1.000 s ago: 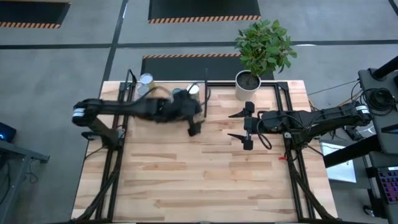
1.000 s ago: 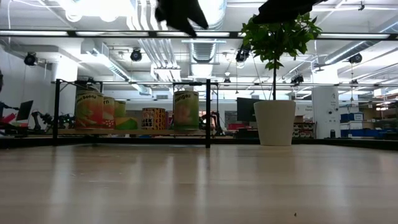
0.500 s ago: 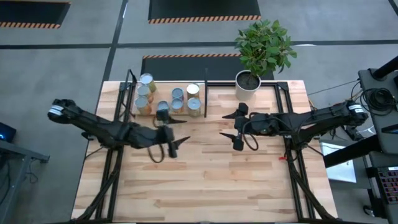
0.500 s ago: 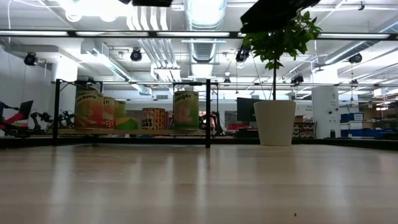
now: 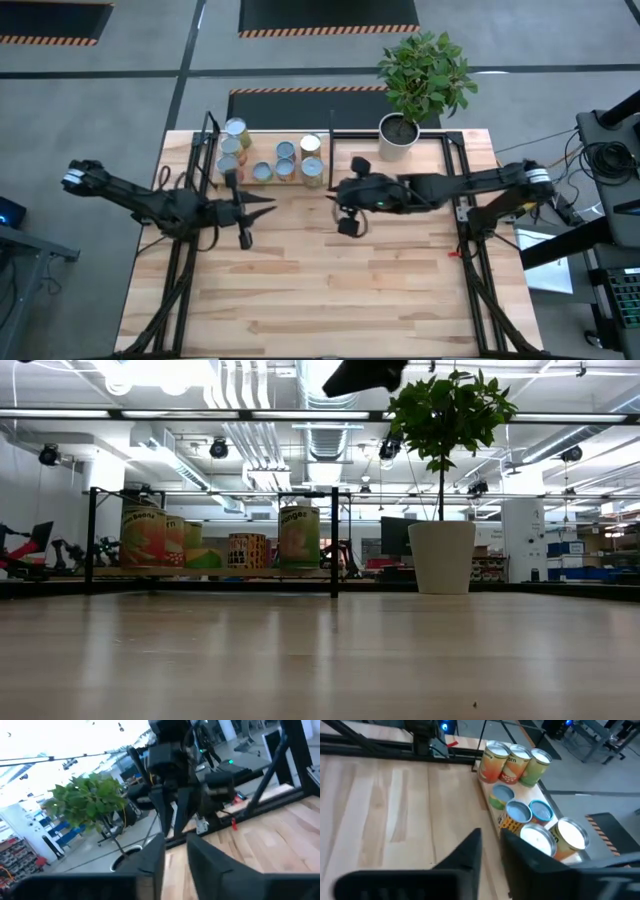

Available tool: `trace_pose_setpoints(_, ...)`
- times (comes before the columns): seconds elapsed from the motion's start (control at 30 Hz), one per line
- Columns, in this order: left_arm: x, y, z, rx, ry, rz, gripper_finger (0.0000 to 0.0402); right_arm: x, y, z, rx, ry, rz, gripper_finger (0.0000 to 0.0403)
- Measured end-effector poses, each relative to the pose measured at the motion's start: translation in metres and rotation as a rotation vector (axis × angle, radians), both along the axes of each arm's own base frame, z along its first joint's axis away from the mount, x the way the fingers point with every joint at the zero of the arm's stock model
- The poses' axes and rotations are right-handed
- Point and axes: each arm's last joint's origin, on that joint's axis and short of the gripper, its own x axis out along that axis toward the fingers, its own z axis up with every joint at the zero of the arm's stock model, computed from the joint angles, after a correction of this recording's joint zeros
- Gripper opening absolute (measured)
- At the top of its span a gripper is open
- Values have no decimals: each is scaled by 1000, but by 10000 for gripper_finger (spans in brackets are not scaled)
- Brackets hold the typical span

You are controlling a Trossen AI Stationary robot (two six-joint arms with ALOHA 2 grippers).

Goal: Pick and place cans onto a shelf
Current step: Put the green oranges can on the shelf

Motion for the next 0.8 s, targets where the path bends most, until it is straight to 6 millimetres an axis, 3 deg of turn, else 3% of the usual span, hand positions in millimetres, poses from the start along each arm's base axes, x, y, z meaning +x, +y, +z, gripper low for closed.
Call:
trace_pose_setpoints(0.17, -12, 4, 2, 2, -29, 1, 10, 32, -6, 2, -24, 72, -14, 14)
trace_pose_setpoints(0.5, -27, 9, 8, 4, -45, 1, 3, 82, -40, -32, -31, 359, -99, 12)
trace_pose_setpoints(0.8, -31, 10, 9, 1, -50, 1, 1, 106, -71, -69, -43, 581, -139, 12)
